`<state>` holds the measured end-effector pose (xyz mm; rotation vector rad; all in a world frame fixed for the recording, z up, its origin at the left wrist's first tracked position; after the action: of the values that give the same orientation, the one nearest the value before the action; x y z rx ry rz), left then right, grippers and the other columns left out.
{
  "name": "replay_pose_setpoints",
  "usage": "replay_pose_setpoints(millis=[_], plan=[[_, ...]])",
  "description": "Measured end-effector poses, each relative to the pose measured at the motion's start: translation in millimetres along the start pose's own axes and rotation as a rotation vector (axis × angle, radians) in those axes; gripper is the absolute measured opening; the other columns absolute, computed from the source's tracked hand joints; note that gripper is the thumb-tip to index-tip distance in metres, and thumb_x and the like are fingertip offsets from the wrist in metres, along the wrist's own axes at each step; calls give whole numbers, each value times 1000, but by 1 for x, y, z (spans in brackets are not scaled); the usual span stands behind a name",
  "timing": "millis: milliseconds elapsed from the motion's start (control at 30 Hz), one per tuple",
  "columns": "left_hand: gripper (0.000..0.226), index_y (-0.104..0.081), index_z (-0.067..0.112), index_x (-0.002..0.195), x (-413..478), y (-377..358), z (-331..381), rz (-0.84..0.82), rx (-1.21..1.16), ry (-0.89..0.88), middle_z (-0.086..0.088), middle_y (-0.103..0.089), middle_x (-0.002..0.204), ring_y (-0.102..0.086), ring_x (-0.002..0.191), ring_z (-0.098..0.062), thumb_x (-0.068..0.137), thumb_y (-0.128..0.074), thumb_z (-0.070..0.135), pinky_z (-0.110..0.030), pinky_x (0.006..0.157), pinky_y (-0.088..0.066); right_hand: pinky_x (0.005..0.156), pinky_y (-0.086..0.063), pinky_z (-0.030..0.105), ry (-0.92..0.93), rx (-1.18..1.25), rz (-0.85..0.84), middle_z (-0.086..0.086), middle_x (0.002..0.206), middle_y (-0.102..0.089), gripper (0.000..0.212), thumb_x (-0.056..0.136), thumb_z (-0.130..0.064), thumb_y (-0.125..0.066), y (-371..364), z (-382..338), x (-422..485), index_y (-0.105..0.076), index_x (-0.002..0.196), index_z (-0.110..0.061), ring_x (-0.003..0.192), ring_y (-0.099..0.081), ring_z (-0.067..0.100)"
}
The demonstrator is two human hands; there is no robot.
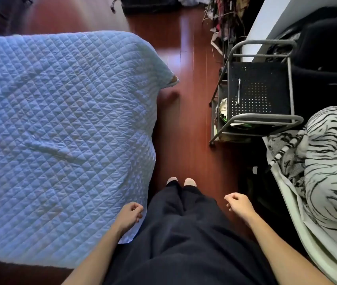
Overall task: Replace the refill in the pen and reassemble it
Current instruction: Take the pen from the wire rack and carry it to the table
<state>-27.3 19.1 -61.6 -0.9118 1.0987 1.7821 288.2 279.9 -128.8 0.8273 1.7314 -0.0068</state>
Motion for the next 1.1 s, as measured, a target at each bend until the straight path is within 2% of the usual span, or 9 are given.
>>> replay_pose_setpoints(millis=[100,367,433,500,667,833,900,1000,1100], plan=[[19,-61,0,89,2,15,-3,42,-4,47,-11,-59,75,-52,61,-17,104,-53,8,-25,60,-45,76,-53,34,79,18,14,5,74,-72,17,101,-17,-65,8,-56,21,-76,89,-13,67,-65,20],[21,-58,2,84,37,54,17,40,39,131,-9,-55,69,-47,56,-16,104,-51,2,-19,49,-40,69,-49,30,228,84,54,4,74,-71,18,102,-19,-66,31,-194,65,-74,86,-18,65,-63,19],[19,-63,3,85,55,71,36,55,98,119,-10,-62,79,-53,65,-18,102,-55,4,-15,52,-42,66,-49,30,204,87,69,4,74,-71,18,103,-18,-66,35,-204,71,-74,86,-17,64,-62,18],[19,-67,6,84,75,87,61,65,164,92,-10,-66,84,-57,75,-18,101,-57,8,-23,63,-42,63,-49,29,155,85,86,5,73,-71,19,103,-16,-66,39,-201,75,-74,85,-17,62,-62,18],[31,-55,5,75,128,117,162,-40,133,-2,-8,-55,62,-46,52,-17,105,-48,3,-28,54,-37,55,-42,26,-14,80,92,8,74,-70,19,104,-13,-66,44,-175,76,-74,87,-12,59,-59,18],[17,-58,4,90,170,141,277,-17,51,-132,-7,-55,71,-51,57,-13,105,-52,8,-15,48,-43,61,-45,30,-115,67,57,16,78,-73,17,102,-4,-66,45,-166,70,-79,94,2,67,-60,22],[17,-60,5,90,183,144,319,-15,8,-187,-7,-55,72,-51,59,-13,105,-53,9,-15,49,-44,75,-51,36,-140,84,49,24,97,-78,16,103,-4,-65,48,-170,78,-79,98,4,85,-68,32],[17,-62,8,90,201,146,362,-25,-9,-215,-6,-58,75,-52,59,-11,105,-55,13,-18,54,-45,94,-53,43,-161,125,45,26,106,-78,17,102,-2,-65,57,-193,94,-79,102,6,106,-70,42],[15,-61,4,94,214,150,382,-14,-5,-169,-5,-57,75,-52,56,-9,105,-55,11,-14,49,-44,88,-54,38,-160,148,46,27,104,-77,16,102,-1,-65,70,-225,123,-79,103,7,99,-70,37]])
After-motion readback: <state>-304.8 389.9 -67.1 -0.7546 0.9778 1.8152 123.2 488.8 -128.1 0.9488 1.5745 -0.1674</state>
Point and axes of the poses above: each hand's wrist, its own x-axis towards the middle knuckle, its own y-axis out of the back of the hand, z = x × y, the point moved 7 cm from there along x, towards the middle knuckle
